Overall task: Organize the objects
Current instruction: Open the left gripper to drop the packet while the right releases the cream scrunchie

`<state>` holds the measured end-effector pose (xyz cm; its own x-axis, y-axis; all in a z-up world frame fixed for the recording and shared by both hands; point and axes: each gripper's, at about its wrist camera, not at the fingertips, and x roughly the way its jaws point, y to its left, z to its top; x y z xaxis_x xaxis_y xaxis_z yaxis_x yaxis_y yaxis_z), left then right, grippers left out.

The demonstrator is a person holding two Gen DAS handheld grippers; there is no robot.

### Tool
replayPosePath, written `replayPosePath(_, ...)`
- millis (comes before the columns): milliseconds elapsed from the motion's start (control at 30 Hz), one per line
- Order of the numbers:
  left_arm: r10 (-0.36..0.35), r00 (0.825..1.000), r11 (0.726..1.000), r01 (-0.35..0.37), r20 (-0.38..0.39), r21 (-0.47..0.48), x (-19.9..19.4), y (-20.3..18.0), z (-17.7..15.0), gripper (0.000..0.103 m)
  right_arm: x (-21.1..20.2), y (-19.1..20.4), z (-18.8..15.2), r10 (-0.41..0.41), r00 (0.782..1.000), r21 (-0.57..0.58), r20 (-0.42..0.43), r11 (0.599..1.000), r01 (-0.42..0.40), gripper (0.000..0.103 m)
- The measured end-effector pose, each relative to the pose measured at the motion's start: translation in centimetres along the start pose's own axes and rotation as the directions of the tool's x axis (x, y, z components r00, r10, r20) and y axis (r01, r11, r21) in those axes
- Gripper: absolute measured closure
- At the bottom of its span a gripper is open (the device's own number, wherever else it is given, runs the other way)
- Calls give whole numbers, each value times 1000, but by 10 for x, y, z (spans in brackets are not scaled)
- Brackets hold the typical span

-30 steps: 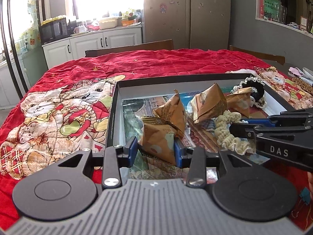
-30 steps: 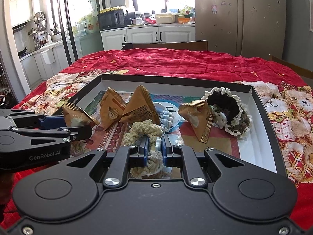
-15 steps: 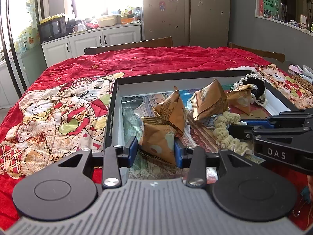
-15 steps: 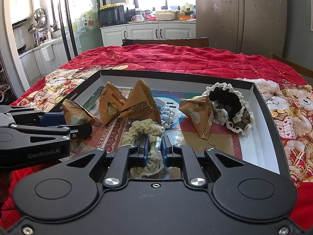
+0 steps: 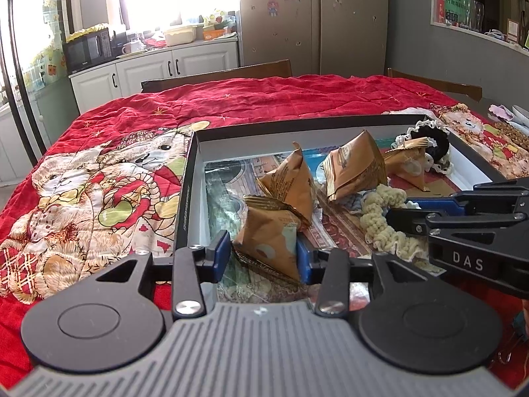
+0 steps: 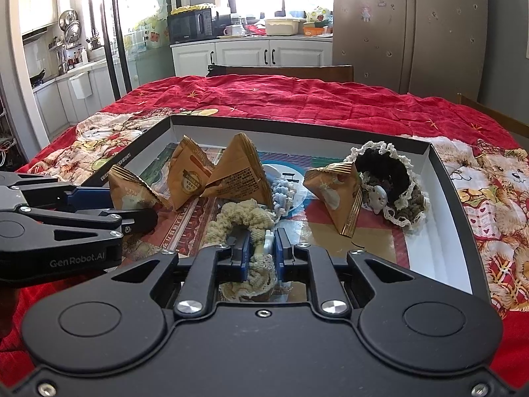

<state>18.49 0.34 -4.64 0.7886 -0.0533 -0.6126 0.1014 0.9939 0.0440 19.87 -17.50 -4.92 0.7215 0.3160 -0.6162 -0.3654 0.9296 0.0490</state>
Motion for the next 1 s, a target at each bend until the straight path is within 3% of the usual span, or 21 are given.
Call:
replayPosePath(533, -2, 1000, 1000, 2, 21, -5, -6, 1, 1, 34, -10, -1, 4, 13, 999, 13, 36, 1000, -13, 76)
replayPosePath(1000, -1, 994, 1000, 2, 108, -7, -35, -5, 7, 19, -43, -2, 12, 35, 995, 21, 97, 999, -37, 69)
